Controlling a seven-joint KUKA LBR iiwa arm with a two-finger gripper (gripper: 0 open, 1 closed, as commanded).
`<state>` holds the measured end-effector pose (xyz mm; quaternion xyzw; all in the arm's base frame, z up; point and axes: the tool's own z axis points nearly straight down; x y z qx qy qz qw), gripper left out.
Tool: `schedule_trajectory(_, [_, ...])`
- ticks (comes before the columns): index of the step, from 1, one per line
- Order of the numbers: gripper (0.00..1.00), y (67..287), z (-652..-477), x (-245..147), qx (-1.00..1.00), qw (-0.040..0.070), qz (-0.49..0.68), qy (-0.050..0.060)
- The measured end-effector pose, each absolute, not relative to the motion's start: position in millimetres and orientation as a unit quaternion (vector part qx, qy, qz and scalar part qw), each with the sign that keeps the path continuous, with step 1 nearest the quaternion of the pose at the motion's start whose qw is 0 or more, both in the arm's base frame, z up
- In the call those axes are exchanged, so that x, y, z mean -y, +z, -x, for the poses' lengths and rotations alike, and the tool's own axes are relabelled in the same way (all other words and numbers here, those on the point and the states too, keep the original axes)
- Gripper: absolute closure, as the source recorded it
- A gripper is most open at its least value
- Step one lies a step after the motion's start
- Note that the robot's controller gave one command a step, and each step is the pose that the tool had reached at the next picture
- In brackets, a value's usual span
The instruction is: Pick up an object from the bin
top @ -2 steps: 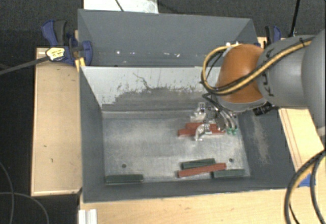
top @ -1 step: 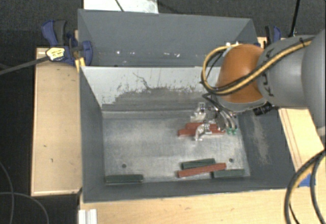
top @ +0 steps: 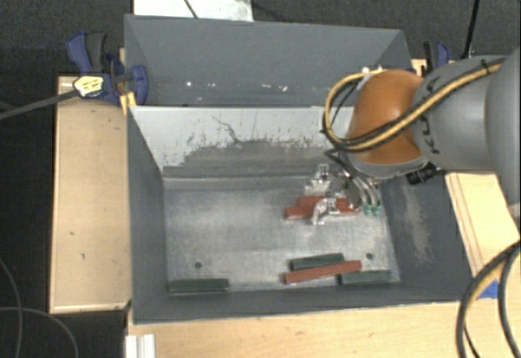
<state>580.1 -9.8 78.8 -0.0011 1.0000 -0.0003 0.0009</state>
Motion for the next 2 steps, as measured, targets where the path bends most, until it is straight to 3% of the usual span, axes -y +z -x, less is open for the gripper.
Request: schedule_trajectory(2, [1.00, 118.5, -578.7, 9.5, -1.000, -0.002, 0.002, 0.000])
